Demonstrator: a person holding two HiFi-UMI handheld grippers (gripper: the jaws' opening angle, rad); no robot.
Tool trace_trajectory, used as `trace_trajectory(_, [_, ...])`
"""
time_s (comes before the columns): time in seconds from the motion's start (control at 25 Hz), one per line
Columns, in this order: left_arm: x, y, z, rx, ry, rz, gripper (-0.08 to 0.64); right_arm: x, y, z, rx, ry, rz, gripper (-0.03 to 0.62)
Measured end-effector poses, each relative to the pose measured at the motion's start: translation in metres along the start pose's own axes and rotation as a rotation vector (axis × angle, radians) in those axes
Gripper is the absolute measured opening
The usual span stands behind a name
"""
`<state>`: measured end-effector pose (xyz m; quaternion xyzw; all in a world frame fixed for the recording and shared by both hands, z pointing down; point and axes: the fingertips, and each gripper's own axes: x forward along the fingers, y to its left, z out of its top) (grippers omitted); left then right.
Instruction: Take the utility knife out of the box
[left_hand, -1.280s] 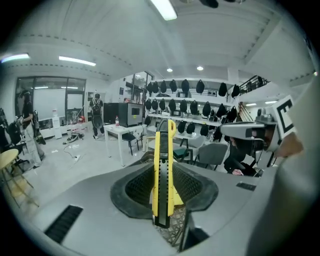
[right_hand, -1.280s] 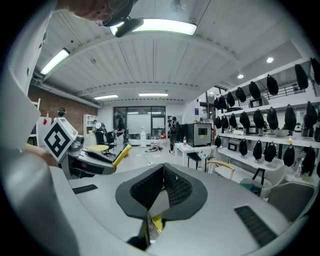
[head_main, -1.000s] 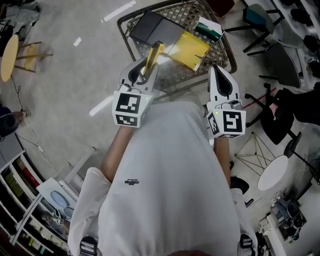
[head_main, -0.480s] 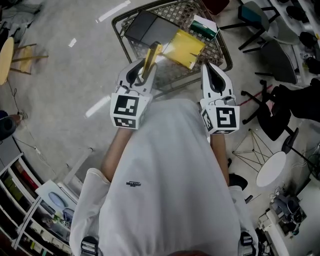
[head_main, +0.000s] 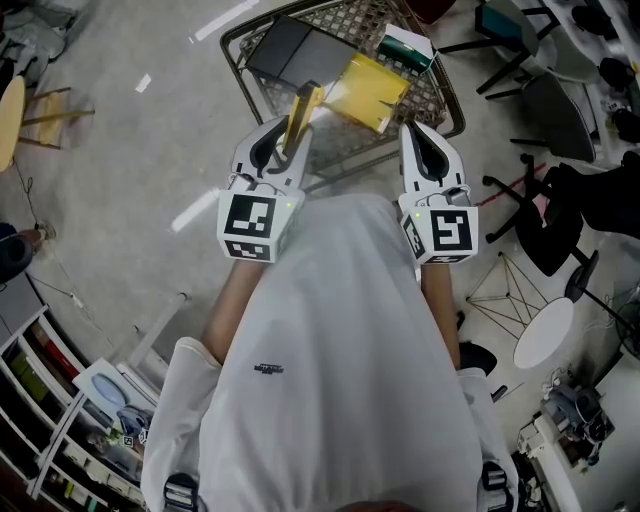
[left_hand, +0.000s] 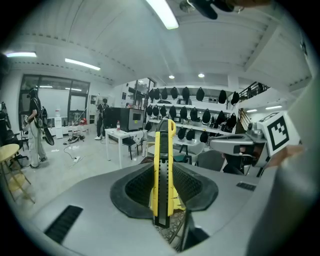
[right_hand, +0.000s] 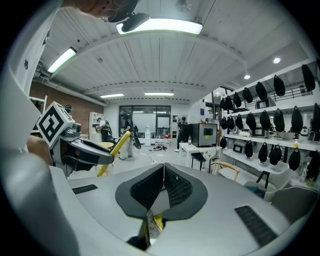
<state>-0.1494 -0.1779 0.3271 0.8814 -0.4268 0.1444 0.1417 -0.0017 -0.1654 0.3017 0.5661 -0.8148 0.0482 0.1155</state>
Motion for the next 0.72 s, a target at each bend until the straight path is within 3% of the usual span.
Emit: trace_trajectory(0.72, [-0.001, -0.017, -0.006, 0.013, 0.013, -0.031, 0.109, -0.013, -0.004, -0.005, 0.009, -0.002, -0.022, 0.0])
